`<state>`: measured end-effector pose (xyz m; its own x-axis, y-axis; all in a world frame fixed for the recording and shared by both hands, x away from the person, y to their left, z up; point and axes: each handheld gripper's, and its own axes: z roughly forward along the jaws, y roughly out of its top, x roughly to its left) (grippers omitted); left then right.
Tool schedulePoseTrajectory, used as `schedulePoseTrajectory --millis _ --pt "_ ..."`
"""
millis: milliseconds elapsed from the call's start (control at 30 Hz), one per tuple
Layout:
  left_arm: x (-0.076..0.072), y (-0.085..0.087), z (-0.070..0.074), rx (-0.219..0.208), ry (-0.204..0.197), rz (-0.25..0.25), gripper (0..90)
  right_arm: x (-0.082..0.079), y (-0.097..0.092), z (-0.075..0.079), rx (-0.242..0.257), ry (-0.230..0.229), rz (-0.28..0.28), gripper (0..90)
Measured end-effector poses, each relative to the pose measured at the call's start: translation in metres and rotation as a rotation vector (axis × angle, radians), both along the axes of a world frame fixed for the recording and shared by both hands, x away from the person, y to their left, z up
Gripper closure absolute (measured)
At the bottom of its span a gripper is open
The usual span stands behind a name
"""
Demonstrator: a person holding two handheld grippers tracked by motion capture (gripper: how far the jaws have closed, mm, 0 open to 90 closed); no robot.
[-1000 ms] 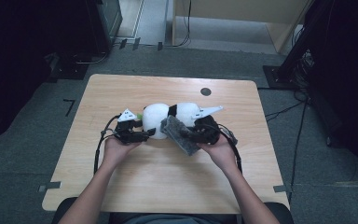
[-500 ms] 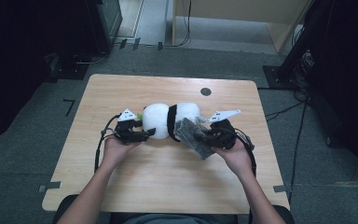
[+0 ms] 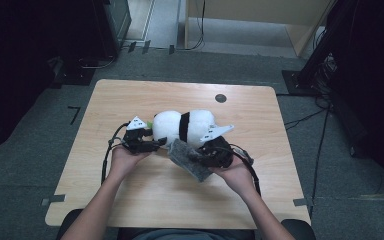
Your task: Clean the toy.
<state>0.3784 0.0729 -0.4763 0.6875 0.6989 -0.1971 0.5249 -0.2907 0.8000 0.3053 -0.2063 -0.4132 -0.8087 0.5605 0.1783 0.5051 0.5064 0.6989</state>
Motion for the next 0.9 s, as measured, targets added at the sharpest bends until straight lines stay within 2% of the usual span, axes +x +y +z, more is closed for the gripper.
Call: schedulePoseTrajectory --millis 133,233,467,667,900 --pt "0.001 0.000 0.001 -0.001 0.000 -0.003 30.9 0.005 0.022 -0.011 -0.013 0.012 0.055 76.4" --pt "0.002 0.000 0.001 0.001 0.001 -0.006 30.9 0.013 0.037 -0.021 -0.041 -0.001 0.082 76.5" --pt "0.002 0.000 0.001 0.003 0.001 -0.005 31.0 0.039 0.052 -0.040 -0.045 0.027 0.047 76.5" --pt "0.001 0.000 0.000 0.002 -0.003 0.001 31.0 0.052 0.050 -0.047 -0.049 0.041 0.027 76.5" --pt "0.001 0.000 0.000 0.003 -0.003 0.000 30.9 0.048 0.041 -0.042 -0.059 0.036 0.009 76.4"
